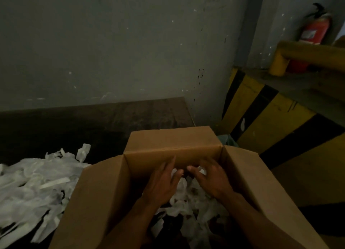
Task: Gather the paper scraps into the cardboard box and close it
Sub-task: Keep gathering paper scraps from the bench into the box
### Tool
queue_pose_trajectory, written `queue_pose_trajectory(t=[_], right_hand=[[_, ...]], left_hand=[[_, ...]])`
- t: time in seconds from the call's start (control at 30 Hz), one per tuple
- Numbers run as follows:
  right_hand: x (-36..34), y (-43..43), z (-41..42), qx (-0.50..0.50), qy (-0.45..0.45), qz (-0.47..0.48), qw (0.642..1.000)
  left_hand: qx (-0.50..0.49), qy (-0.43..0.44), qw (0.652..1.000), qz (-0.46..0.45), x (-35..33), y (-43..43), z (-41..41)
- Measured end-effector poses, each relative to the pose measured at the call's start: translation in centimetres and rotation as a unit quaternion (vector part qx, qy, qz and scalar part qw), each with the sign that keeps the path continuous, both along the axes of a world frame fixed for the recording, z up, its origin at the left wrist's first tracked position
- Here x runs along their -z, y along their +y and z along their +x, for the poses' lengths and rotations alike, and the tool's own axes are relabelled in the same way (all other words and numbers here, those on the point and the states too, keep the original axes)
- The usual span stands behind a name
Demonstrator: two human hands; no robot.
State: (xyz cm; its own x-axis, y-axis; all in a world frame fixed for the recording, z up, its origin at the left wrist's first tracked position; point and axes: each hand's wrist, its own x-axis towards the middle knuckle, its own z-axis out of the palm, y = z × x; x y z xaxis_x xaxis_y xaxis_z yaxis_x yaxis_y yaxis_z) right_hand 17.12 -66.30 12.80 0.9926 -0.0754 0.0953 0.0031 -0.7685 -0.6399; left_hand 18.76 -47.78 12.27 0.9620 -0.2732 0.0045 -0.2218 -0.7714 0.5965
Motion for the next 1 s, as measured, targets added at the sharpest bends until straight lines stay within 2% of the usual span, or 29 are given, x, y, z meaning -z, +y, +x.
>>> queue_pose_trajectory(t=[0.13,0.3,0.47,0.57,0.83,1.0], right_hand=[[0.6,-0.6,0.2,-0.002,-0.015,-0.061,0.998],[0.3,-1.0,0.4,0.004,-0.039,-0.063,0.997],[-0.1,-0.8,-0.2,0.023,-0.047,-0.054,0.997],[-0.8,-1.0,-0.4,0.003,-0.051,-0.065,0.997],[-4.4,-0.1,-1.8,0.001,-0.093,-0.029,0.995],[-6.0,3.5,-2.8,-0.043,-0.121,0.024,0.991]], left_hand=[[-0.009,-0.054,0.999,-0.002,1.1,0.2,0.1],[-0.002,-0.078,0.996,-0.049,1.8,0.5,0.8],[0.002,-0.176,0.983,-0.055,1.0,0.3,0.5],[-0.015,-0.182,0.981,-0.060,0.1,0.3,0.3],[-0.036,-0.201,0.976,-0.077,-3.1,1.8,-1.4],[-0.085,-0.237,0.964,-0.082,-5.6,5.4,-3.7]])
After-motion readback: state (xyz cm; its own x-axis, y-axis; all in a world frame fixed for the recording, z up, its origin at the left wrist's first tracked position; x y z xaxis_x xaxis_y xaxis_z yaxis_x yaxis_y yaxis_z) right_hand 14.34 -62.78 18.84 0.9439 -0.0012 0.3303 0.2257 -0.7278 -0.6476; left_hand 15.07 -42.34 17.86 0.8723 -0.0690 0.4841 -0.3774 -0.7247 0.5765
